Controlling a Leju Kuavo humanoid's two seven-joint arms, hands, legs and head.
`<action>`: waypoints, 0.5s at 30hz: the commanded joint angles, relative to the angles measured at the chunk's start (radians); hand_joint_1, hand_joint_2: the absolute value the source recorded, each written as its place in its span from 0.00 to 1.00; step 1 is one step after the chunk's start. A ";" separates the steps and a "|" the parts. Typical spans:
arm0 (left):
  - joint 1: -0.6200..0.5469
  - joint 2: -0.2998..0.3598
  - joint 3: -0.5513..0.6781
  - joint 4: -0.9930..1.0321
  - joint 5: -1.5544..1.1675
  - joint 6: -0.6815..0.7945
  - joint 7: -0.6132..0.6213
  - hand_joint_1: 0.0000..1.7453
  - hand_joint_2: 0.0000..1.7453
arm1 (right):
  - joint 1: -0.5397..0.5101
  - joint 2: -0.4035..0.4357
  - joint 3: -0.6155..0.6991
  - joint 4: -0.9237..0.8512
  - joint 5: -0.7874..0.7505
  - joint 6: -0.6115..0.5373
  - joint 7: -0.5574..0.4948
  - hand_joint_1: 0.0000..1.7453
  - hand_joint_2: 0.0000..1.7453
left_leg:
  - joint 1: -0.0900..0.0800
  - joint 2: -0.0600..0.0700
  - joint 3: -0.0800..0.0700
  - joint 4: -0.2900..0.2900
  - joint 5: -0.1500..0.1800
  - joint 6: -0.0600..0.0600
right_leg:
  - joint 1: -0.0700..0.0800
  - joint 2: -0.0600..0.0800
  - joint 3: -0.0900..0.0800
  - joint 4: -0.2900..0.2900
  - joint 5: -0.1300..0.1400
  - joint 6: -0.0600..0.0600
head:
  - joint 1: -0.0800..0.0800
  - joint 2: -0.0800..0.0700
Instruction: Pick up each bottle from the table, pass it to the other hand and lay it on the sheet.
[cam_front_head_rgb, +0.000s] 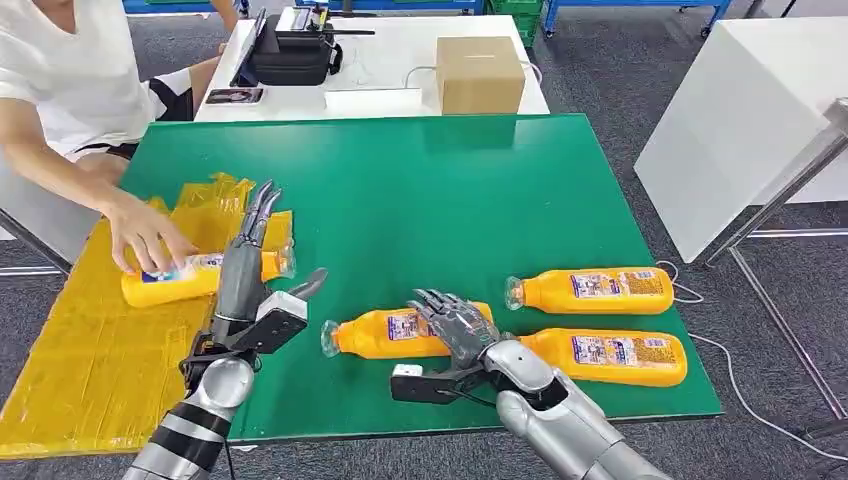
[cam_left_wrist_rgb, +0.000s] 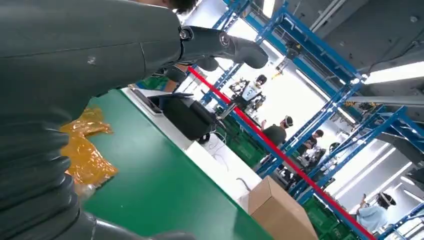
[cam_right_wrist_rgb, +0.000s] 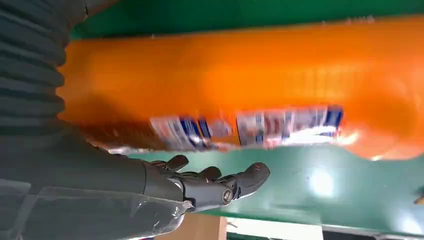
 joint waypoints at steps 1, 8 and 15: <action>-0.033 0.002 -0.019 0.042 0.001 0.001 0.001 0.00 1.00 | -0.052 -0.008 0.040 0.086 -0.004 0.010 -0.004 0.00 1.00 | 0.001 0.001 0.001 0.000 -0.001 -0.002 | 0.001 0.000 0.001 0.000 0.000 -0.001 | 0.000 0.000; -0.032 -0.002 -0.020 0.044 0.011 -0.001 0.002 0.00 1.00 | -0.056 -0.012 0.054 0.110 0.009 0.011 0.020 0.00 1.00 | 0.001 0.001 0.001 0.000 -0.001 -0.002 | 0.001 -0.001 0.001 -0.001 0.000 -0.001 | 0.000 0.000; -0.021 -0.005 -0.025 0.039 0.010 -0.006 0.008 0.00 1.00 | -0.062 0.001 0.049 0.161 0.059 -0.009 0.071 0.96 1.00 | 0.001 0.001 0.002 -0.001 -0.001 -0.002 | 0.001 -0.001 0.002 -0.001 0.000 -0.001 | 0.000 0.000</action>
